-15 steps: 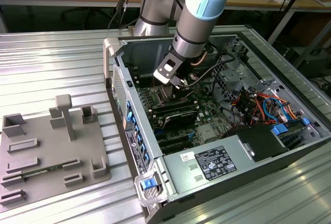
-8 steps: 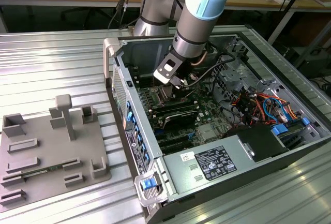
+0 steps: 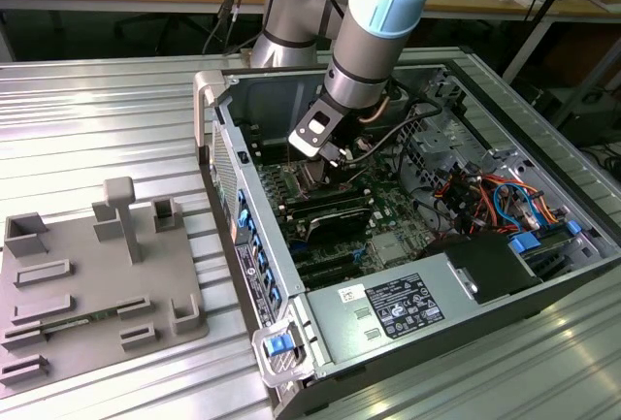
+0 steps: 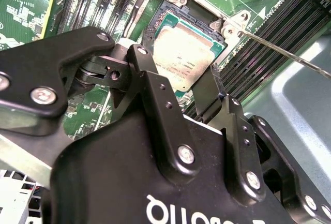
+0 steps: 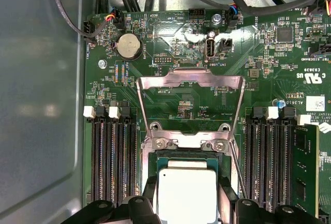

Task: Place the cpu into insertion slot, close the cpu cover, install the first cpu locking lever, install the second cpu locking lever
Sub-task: 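Place the cpu into insertion slot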

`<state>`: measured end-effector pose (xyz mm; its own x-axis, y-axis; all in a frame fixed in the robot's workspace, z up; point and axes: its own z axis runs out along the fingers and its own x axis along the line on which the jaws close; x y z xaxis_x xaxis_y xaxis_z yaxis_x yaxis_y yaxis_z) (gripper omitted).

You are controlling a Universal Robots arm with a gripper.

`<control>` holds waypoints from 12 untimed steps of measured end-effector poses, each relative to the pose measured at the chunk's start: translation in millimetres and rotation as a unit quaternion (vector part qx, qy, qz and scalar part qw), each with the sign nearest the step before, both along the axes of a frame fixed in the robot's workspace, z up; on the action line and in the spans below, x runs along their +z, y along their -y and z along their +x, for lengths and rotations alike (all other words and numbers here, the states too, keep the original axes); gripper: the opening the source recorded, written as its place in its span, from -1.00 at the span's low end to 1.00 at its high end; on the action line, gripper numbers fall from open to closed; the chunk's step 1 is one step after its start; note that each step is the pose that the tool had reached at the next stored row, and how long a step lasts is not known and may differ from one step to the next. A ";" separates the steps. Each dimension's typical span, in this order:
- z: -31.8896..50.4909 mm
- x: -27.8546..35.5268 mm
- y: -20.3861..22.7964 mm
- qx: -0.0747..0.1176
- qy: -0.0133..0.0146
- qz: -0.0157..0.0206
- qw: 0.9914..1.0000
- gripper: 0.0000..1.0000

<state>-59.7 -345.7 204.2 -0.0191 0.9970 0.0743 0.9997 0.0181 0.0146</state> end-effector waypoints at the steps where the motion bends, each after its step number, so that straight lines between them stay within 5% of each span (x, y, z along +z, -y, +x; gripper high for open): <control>1: 0.0 0.0 0.0 0.000 0.000 0.000 1.000 0.09; 9: 0.1 0.0 -0.2 0.000 -0.001 0.000 1.000 0.09; 12: 0.4 -0.2 -1.1 0.000 -0.002 -0.006 1.000 0.09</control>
